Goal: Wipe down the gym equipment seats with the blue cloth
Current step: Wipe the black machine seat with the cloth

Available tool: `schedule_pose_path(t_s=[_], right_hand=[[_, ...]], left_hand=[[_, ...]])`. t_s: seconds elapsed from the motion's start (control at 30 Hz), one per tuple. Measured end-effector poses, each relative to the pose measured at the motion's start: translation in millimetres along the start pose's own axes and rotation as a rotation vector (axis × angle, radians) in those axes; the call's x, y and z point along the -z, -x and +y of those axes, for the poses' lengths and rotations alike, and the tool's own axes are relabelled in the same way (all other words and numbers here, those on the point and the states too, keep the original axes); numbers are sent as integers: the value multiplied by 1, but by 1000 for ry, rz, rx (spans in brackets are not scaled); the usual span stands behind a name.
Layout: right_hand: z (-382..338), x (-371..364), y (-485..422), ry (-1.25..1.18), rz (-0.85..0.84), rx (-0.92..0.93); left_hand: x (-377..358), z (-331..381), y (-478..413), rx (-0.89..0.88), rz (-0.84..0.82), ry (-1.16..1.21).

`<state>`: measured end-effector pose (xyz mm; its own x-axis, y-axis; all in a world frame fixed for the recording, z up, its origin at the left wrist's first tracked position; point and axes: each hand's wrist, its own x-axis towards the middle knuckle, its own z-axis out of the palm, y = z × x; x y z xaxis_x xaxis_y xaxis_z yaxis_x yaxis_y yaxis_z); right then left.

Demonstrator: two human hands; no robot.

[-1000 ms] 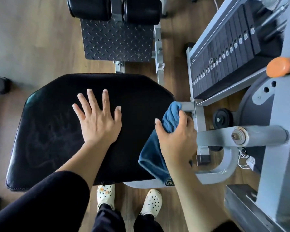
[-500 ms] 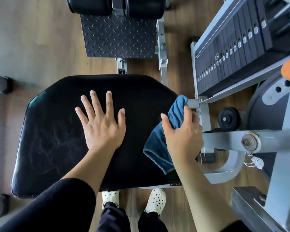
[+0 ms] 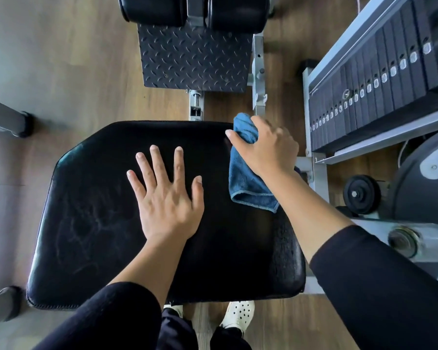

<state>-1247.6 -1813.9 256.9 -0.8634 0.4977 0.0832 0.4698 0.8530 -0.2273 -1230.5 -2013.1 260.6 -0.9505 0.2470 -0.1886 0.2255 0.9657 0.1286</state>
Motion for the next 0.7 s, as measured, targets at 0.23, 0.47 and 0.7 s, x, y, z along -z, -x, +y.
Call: schedule_pose_path(t_s=[0.23, 0.47, 0.7], right_hand=[[26, 8, 32, 1, 52, -172], [3, 5, -19, -26, -147, 44], [30, 14, 49, -47, 105, -67]], left_hand=[[-1, 0, -2, -8, 5, -14], [-1, -1, -4, -8, 9, -16], [-1, -2, -5, -21, 1, -14]])
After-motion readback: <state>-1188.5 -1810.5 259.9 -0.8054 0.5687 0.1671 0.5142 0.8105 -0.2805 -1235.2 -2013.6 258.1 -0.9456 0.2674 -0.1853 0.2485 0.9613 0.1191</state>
